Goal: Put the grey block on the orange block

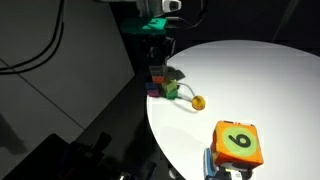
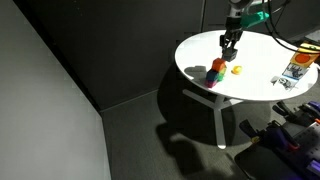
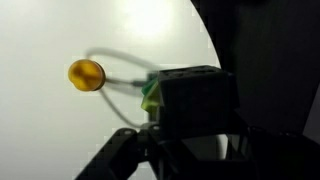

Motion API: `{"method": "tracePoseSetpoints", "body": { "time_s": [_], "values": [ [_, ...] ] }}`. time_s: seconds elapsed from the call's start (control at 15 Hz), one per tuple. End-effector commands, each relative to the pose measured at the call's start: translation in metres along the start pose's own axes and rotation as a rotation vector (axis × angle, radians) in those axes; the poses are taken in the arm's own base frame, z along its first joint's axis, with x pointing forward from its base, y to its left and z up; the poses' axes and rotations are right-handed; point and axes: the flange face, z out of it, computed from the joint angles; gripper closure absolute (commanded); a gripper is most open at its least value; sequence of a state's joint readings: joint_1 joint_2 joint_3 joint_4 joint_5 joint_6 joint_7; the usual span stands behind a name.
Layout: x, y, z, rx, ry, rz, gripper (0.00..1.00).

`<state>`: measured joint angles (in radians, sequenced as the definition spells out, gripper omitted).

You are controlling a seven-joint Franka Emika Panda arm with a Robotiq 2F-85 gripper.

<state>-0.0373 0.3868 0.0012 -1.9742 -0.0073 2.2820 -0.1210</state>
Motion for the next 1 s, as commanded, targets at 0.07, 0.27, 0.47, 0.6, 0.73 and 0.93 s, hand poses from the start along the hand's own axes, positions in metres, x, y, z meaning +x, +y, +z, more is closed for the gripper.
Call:
{"method": "tracePoseSetpoints", "body": {
  "time_s": [0.07, 0.27, 0.47, 0.6, 0.73, 0.93],
  "values": [
    [0.015, -0.009, -0.003, -0.004, 0.029, -0.025, 0.66],
    [0.02, -0.011, -0.002, -0.005, 0.034, -0.029, 0.66],
    [0.023, -0.012, 0.005, -0.002, 0.028, -0.032, 0.66],
    [0.024, -0.013, 0.009, 0.003, 0.022, -0.036, 0.66],
    [0.025, -0.016, 0.013, 0.008, 0.02, -0.041, 0.66],
    [0.026, -0.017, 0.016, 0.009, 0.012, -0.045, 0.66]
  ]
}}
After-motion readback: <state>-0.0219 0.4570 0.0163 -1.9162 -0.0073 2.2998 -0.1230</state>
